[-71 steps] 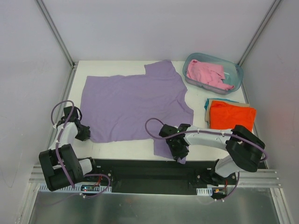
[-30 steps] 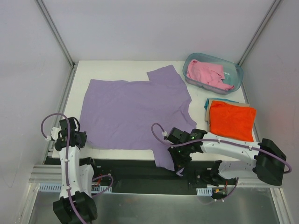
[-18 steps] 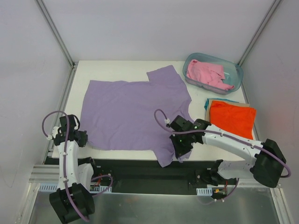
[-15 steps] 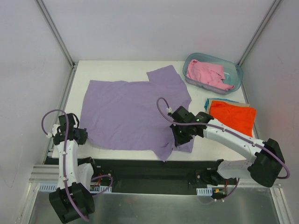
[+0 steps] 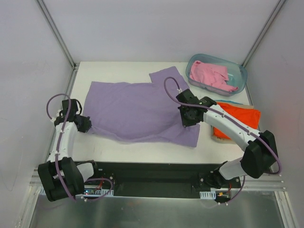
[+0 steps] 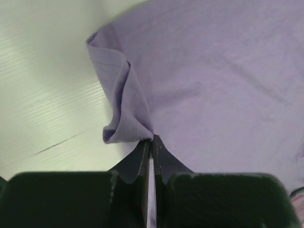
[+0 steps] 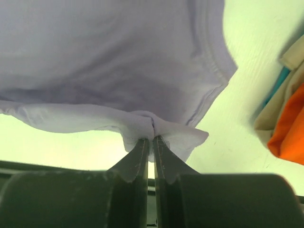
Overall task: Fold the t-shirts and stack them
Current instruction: Grap the side of the flattened tshirt closest away from the robot with both arms, then fold the flattened tshirt in 1/3 of the way
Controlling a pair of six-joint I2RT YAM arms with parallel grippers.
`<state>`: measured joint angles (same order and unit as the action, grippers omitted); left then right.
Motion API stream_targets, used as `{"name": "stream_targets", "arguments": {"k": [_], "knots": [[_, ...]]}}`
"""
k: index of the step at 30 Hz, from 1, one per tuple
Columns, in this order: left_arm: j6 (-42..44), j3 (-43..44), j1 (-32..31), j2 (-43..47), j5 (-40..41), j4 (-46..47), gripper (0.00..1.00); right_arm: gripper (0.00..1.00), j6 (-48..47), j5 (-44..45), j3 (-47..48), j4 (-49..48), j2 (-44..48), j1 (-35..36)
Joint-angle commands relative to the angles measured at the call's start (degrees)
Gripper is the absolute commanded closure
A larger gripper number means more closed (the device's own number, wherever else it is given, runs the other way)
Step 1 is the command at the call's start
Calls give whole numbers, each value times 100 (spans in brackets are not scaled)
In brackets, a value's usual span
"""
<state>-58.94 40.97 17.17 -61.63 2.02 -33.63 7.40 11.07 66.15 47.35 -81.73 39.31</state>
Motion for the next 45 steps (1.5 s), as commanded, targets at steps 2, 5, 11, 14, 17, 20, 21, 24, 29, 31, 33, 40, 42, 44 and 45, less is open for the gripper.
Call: {"name": "stream_targets", "arguments": {"k": [2,5,11,14,17,20,21,24,29,31,33,40,42,44,45], "knots": [[40,508,-416,-481,334,155,100,99,-282,326,696,116,-228,-292],[-4,666,-425,-692,430,163,100,99,-397,343,934,204,-466,-467],[13,1018,-425,-1061,676,164,100,99,-546,290,1400,292,-853,-793],[14,1220,-425,-1316,712,172,100,99,-695,273,1567,257,-1037,-863],[14,1352,-425,-1571,686,172,100,99,-696,264,1752,283,-1283,-943],[23,1475,-425,-1782,729,164,100,99,-863,211,1892,240,-1468,-1030],[14,1510,-416,-1878,773,163,100,99,-872,159,1928,239,-1555,-1057],[58,1651,-425,-2098,773,172,100,99,-924,115,2103,230,-1748,-1145],[268,1949,-425,-2503,738,172,99,98,-1047,159,2445,213,-2135,-1276],[321,2011,-425,-2687,730,172,91,95,-1047,150,2578,230,-2355,-1329],[339,2108,-416,-2846,817,181,80,88,-1074,220,2770,143,-2600,-1356],[541,2451,-390,-2768,633,172,1,32,-1258,352,3625,371,-3165,-1514],[611,2425,-390,-2504,589,172,1,15,-1215,221,3432,275,-2797,-1514],[734,2311,-381,-2215,528,172,1,5,-1162,-24,2888,30,-2298,-1514],[769,2258,-390,-2126,388,181,1,3,-1118,-139,2642,-67,-2129,-1514]]}}
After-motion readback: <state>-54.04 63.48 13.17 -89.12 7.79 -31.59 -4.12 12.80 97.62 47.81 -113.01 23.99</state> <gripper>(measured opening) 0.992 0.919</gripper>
